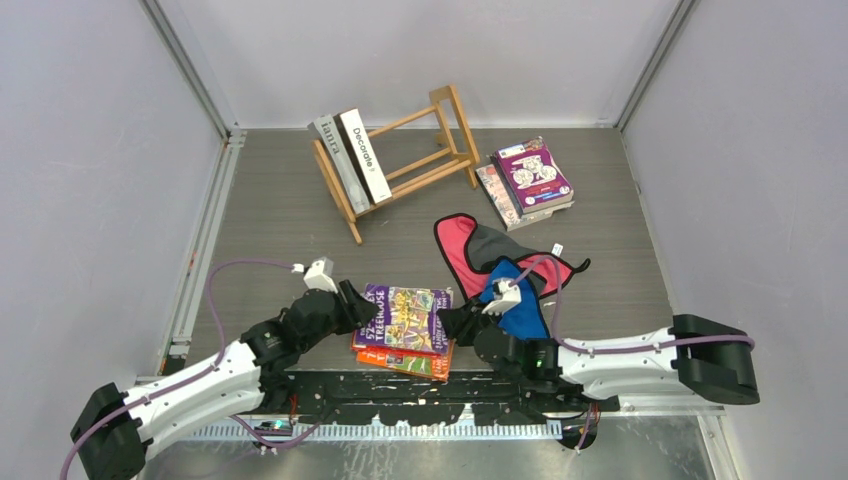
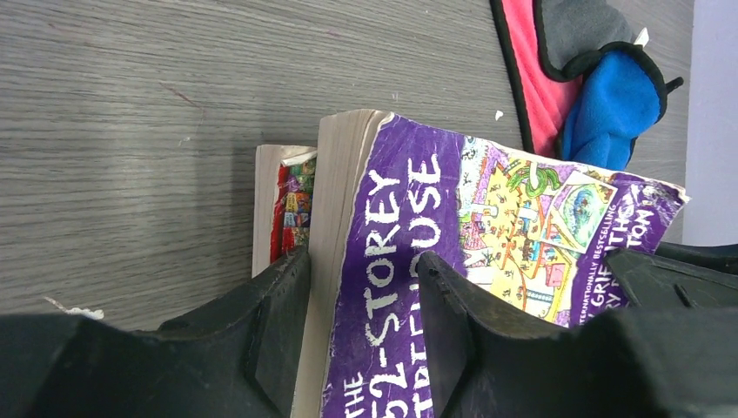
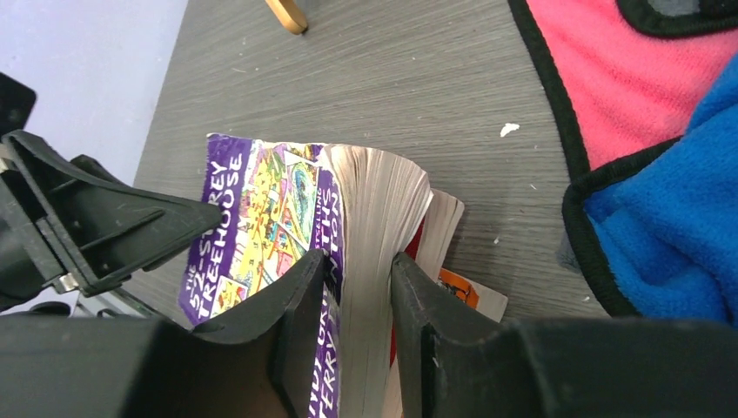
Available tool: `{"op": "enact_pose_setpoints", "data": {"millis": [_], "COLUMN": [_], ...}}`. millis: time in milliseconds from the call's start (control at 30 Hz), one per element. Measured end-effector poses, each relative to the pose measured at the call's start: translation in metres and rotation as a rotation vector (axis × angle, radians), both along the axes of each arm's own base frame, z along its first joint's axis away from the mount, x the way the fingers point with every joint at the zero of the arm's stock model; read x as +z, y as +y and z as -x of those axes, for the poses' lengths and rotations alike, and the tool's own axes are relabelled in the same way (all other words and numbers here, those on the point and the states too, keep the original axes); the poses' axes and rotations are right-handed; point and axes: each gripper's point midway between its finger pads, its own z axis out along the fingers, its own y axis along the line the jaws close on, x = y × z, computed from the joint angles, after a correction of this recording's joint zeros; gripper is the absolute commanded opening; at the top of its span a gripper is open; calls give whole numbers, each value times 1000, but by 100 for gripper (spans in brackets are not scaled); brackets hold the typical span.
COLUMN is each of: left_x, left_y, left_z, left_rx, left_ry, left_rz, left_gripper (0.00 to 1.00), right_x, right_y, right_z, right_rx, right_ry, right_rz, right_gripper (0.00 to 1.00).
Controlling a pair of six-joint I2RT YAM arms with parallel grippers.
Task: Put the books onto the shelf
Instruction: Pick up the book from the center of the board.
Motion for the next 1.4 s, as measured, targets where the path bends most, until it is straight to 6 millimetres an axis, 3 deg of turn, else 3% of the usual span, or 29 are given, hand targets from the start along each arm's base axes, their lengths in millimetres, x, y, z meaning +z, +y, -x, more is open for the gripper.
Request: {"op": "enact_pose_setpoints", "data": {"millis": [300, 633, 1267, 1400], "left_x": [2, -1, 0, 0], "left_y": [-1, 11, 20, 21], "left_z": [1, 1, 0, -1], "left_rx": [-4, 21, 47, 51], "left_ry": [-1, -7, -33, -35], "left_rz": [8, -20, -36, -38], "left_gripper": [49, 49, 48, 47], "right_x": [8, 2, 34, 28], "right_y": [2, 17, 50, 55], "right_z": [2, 1, 9, 8], "right_rx": [31, 60, 165, 167], "right_ry": [-8, -10, -19, -13], "right_rz": [17, 77, 1, 17], "right_gripper": [37, 39, 44, 42]}}
